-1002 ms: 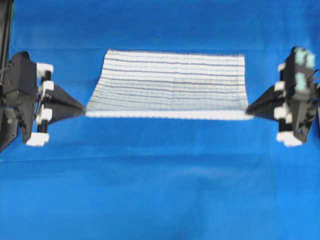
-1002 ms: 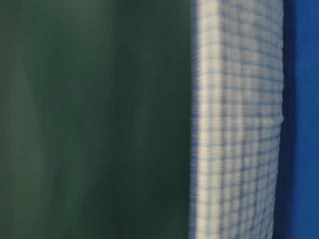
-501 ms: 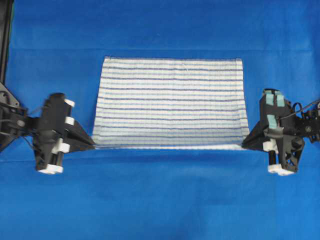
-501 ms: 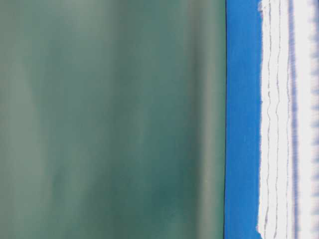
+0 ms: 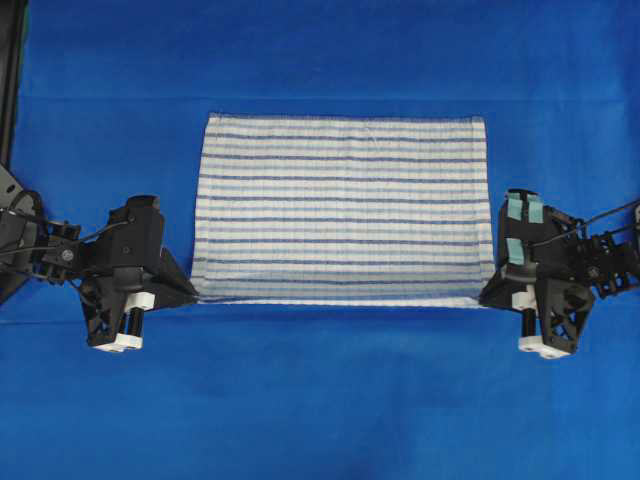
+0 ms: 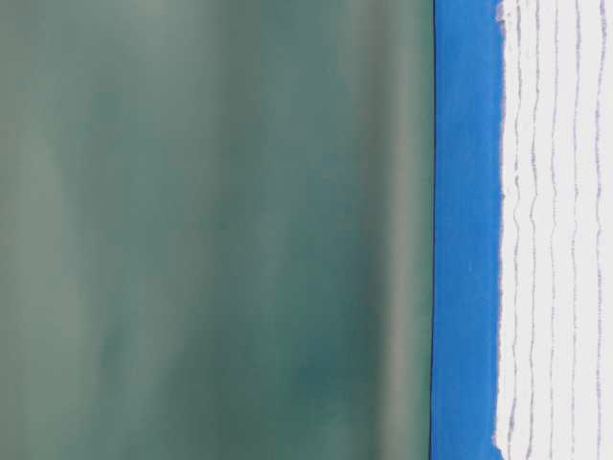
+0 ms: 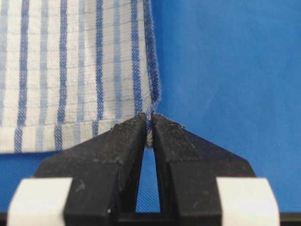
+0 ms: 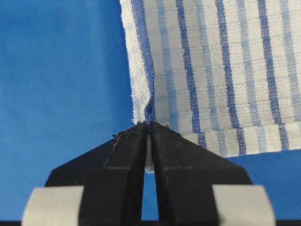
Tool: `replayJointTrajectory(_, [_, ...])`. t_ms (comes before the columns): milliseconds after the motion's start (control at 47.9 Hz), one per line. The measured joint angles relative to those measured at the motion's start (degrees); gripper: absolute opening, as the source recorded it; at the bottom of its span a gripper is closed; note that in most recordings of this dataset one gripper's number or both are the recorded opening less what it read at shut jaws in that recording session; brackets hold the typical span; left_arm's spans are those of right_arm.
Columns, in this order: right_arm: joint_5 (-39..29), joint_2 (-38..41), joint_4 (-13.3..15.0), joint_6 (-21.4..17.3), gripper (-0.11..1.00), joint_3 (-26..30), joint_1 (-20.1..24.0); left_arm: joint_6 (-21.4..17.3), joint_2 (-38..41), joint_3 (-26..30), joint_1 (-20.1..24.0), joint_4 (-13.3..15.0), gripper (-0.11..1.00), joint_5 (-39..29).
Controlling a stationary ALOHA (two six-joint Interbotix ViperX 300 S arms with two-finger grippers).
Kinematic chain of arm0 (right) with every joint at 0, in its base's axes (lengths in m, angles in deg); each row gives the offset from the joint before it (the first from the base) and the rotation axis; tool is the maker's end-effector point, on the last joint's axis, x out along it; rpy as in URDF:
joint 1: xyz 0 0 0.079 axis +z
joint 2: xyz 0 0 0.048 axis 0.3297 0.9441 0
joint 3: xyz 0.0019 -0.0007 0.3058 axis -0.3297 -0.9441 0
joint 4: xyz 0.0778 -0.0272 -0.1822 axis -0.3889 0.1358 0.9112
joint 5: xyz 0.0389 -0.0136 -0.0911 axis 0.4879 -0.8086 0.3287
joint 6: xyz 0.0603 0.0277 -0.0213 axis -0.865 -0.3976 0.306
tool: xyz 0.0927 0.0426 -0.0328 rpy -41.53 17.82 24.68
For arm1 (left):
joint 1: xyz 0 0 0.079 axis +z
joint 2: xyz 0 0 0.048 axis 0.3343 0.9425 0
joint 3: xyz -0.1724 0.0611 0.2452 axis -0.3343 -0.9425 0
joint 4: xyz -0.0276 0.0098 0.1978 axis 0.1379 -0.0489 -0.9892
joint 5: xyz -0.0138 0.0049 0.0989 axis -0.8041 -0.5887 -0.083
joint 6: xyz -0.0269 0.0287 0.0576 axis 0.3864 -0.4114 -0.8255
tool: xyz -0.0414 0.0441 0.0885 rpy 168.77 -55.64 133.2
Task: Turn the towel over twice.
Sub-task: 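Swing the held edge forward and lay the towel flat toward the near side, then open both grippers, release the towel, and move back to the far corners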
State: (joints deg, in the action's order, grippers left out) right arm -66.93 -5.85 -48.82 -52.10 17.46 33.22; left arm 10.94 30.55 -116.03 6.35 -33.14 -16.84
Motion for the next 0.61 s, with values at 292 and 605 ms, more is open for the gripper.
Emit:
replayJointTrajectory(292, [-1.85, -1.23, 0.88, -0.26, 0.63, 0.88, 0.00, 4.48, -1.23, 0.26, -0.09, 0.00, 0.84, -1.76])
replayJointTrajectory(605, [-6.86, -7.73, 8.79, -0.09, 0.61, 2.55, -5.89, -0.88, -10.72, 0.88, 8.70, 0.09, 0.88, -5.63])
